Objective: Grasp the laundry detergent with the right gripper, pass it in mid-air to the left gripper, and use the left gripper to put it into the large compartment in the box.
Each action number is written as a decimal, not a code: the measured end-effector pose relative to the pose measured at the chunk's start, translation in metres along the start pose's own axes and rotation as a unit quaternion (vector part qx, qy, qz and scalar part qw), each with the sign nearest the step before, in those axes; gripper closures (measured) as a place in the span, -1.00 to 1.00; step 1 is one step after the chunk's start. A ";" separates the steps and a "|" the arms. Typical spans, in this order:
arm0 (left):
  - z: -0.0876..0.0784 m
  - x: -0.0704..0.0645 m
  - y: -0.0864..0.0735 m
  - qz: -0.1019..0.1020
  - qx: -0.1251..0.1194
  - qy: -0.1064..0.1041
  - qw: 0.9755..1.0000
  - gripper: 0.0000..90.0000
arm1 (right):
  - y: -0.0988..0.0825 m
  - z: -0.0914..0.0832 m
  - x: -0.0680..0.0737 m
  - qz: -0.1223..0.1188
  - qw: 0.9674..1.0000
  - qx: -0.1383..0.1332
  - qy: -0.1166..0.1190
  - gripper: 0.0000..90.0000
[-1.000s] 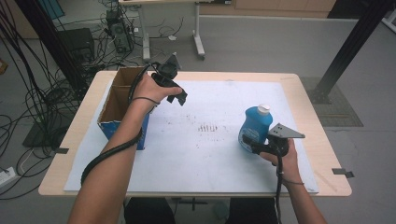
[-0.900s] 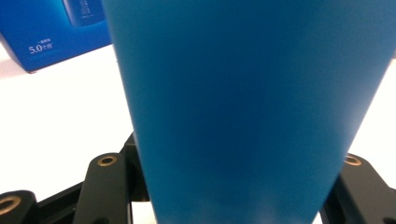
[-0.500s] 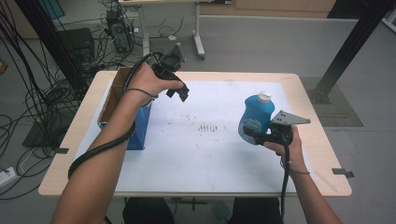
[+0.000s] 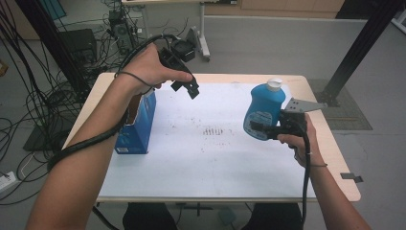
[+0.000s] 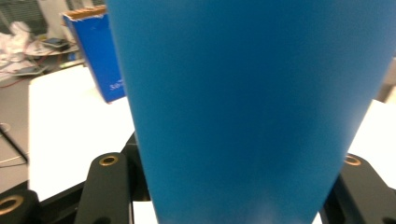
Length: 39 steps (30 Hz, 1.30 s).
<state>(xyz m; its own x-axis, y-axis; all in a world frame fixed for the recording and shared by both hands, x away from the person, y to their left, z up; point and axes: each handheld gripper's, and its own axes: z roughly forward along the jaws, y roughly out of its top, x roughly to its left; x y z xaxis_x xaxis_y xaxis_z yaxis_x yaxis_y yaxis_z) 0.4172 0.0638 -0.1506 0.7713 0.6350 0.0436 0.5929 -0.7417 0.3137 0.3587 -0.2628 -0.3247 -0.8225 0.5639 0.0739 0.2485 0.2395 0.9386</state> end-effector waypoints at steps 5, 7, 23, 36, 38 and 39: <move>-0.012 -0.008 0.002 0.025 -0.002 -0.005 1.000 -0.76 | 0.011 -0.003 -0.003 0.001 1.000 0.005 0.029 -0.06; -0.020 -0.012 0.003 0.042 -0.002 -0.015 0.999 -0.76 | 0.015 -0.005 -0.004 -0.002 0.999 0.003 0.040 -0.06; -0.046 -0.042 0.011 0.147 0.004 -0.072 0.987 -0.74 | 0.042 -0.009 0.005 -0.051 0.991 0.006 0.122 -0.06; -0.053 -0.072 0.020 0.231 0.009 -0.075 0.970 -0.75 | 0.050 0.000 0.016 -0.070 0.983 0.003 0.168 -0.06; -0.054 -0.074 0.022 0.242 0.010 -0.078 0.967 -0.75 | 0.051 0.001 0.019 -0.073 0.982 0.002 0.175 -0.06; -0.054 -0.075 0.022 0.244 0.011 -0.079 0.967 -0.75 | 0.052 0.002 0.020 -0.075 0.981 0.002 0.178 -0.06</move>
<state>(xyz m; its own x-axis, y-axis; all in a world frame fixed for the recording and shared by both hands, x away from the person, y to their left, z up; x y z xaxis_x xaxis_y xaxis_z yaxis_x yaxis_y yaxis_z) 0.3600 0.0111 -0.0957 0.9849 0.1694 0.0362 0.1534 -0.9500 0.2721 0.3562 -0.2372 -0.2750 -0.9765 0.2098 0.0494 0.1129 0.3028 0.9463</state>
